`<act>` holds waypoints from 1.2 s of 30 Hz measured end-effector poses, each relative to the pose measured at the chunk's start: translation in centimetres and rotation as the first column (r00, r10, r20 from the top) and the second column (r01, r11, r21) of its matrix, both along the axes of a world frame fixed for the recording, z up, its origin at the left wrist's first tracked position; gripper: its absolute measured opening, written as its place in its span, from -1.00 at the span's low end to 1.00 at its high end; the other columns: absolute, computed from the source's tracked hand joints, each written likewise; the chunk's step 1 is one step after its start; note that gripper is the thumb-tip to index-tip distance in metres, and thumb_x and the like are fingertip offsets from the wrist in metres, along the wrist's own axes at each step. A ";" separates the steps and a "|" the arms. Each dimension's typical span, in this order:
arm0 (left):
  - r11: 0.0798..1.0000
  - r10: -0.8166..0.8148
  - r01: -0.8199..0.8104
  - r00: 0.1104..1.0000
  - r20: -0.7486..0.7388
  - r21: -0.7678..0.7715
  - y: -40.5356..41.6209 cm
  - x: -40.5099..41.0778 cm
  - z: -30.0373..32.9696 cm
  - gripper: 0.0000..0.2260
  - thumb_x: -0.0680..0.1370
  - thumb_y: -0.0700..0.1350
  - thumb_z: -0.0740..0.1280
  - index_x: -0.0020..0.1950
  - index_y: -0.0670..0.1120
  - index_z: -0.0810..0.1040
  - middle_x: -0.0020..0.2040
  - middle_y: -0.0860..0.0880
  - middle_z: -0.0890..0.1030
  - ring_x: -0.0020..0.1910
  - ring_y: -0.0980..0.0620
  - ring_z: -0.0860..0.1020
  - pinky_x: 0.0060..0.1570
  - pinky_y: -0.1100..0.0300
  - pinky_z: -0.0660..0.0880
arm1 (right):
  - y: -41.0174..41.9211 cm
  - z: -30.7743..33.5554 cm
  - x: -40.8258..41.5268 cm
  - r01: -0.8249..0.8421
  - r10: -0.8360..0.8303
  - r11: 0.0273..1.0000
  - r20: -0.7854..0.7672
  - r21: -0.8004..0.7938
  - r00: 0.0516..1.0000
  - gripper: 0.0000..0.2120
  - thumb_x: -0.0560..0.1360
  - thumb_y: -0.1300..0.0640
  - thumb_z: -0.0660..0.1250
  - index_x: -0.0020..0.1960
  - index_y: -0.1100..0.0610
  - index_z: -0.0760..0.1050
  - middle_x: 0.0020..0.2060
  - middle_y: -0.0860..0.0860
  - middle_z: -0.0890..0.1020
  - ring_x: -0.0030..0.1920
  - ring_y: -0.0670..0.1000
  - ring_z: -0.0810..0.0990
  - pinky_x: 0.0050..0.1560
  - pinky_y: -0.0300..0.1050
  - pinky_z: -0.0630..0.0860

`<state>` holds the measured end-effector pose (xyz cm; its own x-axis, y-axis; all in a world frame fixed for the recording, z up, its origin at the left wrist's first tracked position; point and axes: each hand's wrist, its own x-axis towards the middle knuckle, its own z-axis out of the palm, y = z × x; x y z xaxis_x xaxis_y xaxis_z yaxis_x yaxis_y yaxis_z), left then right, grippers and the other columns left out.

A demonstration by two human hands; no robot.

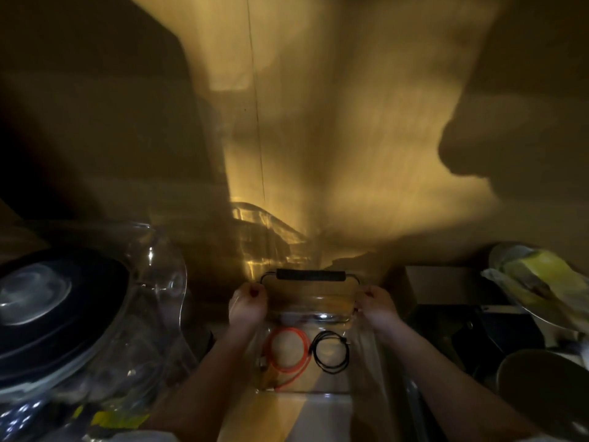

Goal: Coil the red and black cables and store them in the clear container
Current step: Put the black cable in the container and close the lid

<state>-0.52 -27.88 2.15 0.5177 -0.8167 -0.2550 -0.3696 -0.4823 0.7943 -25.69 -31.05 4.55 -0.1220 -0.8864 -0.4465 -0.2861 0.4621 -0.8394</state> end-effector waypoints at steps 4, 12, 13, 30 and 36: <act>0.997 0.061 -0.060 0.998 -0.030 0.051 -2.0 0.7 -0.2 -0.79 0.56 -0.06 0.31 0.08 -0.13 0.63 0.08 -0.22 0.65 0.12 -0.23 0.58 0.06 0.02 0.50 | -2.0 -1.1 0.1 0.045 -0.045 0.999 -0.002 0.019 0.999 -0.83 0.49 0.21 0.27 0.00 0.12 0.61 -0.14 0.20 0.66 -0.15 0.19 0.62 -0.18 -0.06 0.49; 0.988 0.129 -0.104 0.964 -0.231 0.117 -3.8 -0.3 -1.4 -0.69 0.50 0.10 0.36 0.04 -0.12 0.68 0.00 -0.19 0.68 0.03 -0.16 0.63 0.07 0.02 0.57 | -4.3 -3.1 0.6 0.248 -0.264 0.962 0.160 0.112 0.951 -0.89 0.52 0.29 0.20 -0.15 0.18 0.46 -0.38 0.13 0.45 -0.42 0.08 0.42 -0.38 -0.15 0.36; 0.986 0.137 -0.107 0.956 -0.261 0.126 -4.1 -0.5 -1.5 -0.68 0.49 0.10 0.37 0.01 -0.13 0.68 -0.03 -0.19 0.69 -0.02 -0.15 0.64 0.03 0.03 0.59 | -4.5 -3.3 0.8 0.267 -0.292 0.952 0.188 0.150 0.938 -0.90 0.53 0.30 0.21 -0.14 0.18 0.45 -0.37 0.12 0.46 -0.41 0.06 0.42 -0.42 -0.18 0.38; 0.971 0.240 -0.200 0.778 -0.581 0.134 -6.2 -2.7 -6.5 -0.87 0.25 0.08 0.41 -0.33 0.06 0.66 -0.04 -0.29 0.66 -0.03 -0.25 0.65 0.00 -0.10 0.59 | -5.4 -2.9 3.6 0.117 -0.262 0.930 0.403 0.349 0.877 -0.70 0.64 0.15 0.16 0.33 0.23 0.40 0.36 0.26 0.47 -0.01 0.11 0.53 -0.16 -0.13 0.49; 0.964 0.250 -0.245 0.701 -0.667 0.104 -4.7 -3.4 -2.5 -0.92 0.32 -0.12 0.42 -0.37 -0.10 0.63 -0.22 -0.19 0.61 -0.16 -0.10 0.56 -0.09 -0.03 0.55 | -4.8 -2.7 3.4 0.190 -0.381 0.908 0.550 0.373 0.743 -0.82 0.65 0.30 0.05 0.04 0.24 0.43 0.45 0.33 0.31 0.17 0.11 0.37 0.02 -0.11 0.48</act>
